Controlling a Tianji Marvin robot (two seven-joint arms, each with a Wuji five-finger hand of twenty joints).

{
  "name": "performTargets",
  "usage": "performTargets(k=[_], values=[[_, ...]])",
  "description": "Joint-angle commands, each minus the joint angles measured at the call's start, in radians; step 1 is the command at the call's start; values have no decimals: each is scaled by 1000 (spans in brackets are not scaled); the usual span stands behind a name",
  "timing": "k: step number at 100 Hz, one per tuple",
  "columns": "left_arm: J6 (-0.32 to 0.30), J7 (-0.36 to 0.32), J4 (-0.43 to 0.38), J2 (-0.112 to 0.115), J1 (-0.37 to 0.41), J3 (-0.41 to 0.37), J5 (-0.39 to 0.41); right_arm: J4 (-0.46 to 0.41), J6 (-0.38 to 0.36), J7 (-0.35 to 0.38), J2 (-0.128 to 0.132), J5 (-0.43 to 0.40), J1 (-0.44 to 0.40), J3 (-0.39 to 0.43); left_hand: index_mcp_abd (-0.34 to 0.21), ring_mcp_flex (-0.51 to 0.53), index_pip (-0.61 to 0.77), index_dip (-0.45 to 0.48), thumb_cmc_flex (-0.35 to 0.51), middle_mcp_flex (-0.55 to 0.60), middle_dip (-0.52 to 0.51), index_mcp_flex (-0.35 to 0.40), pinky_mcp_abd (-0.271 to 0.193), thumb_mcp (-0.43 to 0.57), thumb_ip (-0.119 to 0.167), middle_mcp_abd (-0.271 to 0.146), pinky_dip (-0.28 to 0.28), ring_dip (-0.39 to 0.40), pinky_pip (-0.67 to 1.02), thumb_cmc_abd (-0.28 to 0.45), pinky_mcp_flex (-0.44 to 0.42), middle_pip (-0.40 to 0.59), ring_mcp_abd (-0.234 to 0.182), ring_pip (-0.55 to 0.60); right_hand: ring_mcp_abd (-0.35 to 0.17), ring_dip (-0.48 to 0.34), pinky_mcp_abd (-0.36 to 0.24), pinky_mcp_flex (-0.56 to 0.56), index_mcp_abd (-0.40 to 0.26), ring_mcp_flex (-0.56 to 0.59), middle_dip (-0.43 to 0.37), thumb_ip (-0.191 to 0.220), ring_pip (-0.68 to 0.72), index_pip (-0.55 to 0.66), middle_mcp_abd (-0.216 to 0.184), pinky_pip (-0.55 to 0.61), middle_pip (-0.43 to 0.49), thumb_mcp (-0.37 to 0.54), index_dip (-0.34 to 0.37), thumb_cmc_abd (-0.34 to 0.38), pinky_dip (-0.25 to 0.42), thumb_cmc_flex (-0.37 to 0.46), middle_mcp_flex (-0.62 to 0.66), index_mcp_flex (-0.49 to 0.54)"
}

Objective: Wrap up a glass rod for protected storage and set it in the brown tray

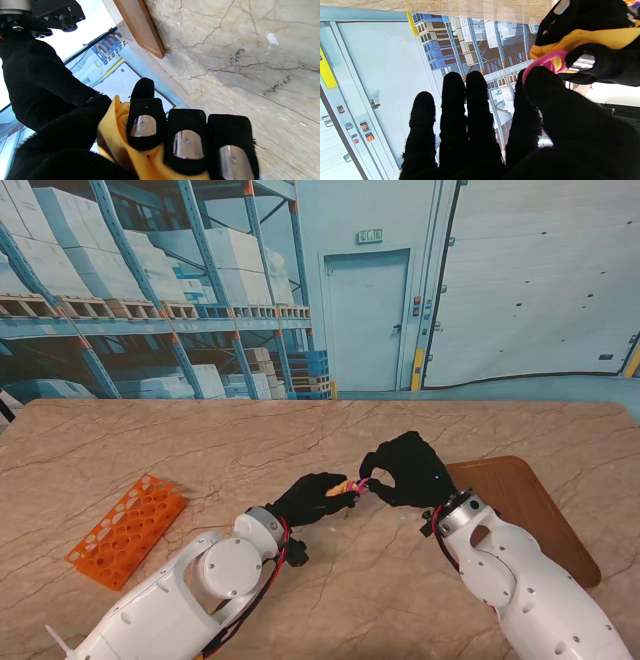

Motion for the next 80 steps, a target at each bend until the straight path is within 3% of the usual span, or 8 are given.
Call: performTargets(k=[1,29,56,80], values=[[3,-4,-7,-2,5,2,-3,0,2,3,-4,1,5,-4,-25,12,28,1,-8,41,11,4,-67,29,-27,-24,37,15,260,15,27,23,37,104,-29,-4,-19,-8,-100,-2,0,-17,16,33,7,22,10,20,18,65,-10,68,-19,0],[6,-6,-8,-2,4,4,-3,5,-3,20,-4,8,14,-8,-25,12,29,1,-9,41,11,4,-66,30,-27,-24,38,14,260,17,27,24,37,105,-30,-5,-22,-11,-97,-14,-1,-15,12,11,13,19,4,16,4,68,-12,75,-52,-46],[9,-7,-11,-2,5,4,-3,10,5,16,-7,18,20,-15,-25,12,30,2,-7,41,10,4,-66,30,-27,-23,39,14,260,14,27,24,38,106,-35,-4,-25,-12,-32,-26,15,-12,16,9,12,19,24,52,-8,13,-11,30,-112,-197],[10,-7,-12,-2,6,4,-3,13,19,1,-9,15,22,-19,-26,12,30,1,-8,41,10,3,-65,30,-27,-21,39,14,260,16,27,24,41,106,-29,-4,-19,-11,-68,-24,20,-15,21,103,15,19,44,74,77,-32,-11,-7,-135,-210]])
